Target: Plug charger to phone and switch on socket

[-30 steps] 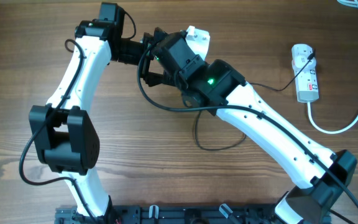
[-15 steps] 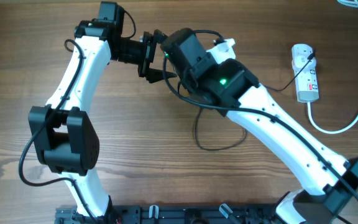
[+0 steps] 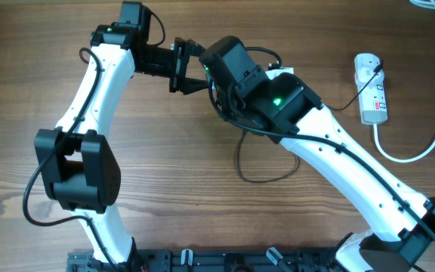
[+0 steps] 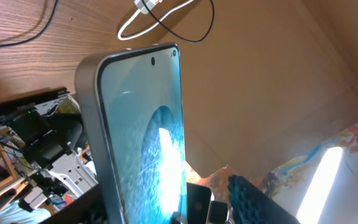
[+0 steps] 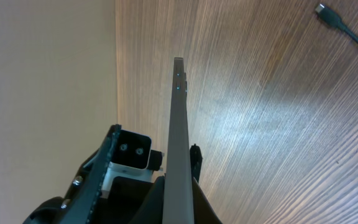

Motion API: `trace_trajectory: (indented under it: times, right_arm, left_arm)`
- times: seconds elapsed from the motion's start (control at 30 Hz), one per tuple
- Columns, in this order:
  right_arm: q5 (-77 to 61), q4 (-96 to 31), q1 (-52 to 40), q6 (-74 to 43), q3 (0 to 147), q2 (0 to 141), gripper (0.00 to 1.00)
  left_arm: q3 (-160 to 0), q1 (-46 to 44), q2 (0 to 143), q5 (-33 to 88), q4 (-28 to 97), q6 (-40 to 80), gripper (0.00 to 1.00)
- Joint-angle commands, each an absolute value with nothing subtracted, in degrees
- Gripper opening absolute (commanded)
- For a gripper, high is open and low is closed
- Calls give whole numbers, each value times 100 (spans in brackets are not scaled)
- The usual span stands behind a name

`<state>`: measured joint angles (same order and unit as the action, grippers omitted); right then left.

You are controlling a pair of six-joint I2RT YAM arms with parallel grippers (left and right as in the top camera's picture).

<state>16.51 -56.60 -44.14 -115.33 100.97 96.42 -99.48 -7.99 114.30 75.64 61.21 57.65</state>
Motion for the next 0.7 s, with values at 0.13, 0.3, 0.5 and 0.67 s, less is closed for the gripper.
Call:
trace_trajectory:
  times: [0.13,0.3,0.5,0.67]
  right_arm:
    - [1632,-5478,-4423,-11869,10189,9526,4]
    - [1428,-5317,-4423,-11869,10189,9524,4]
    - [1361,-5323,-4423,-11856,10189,9526,5]
    - [1345,-5336,-4423,-11559,10189,9524,30]
  left_arm:
    - [-9948,-843,11240,7708,6104,5774,49]
    - [-9948,-843,11240,7710,6108,5774,43]
    - [-9948,-843,11240,7712,6108,5776,32]
    - [-9948,-843,11240,7710,6110,5793,13]
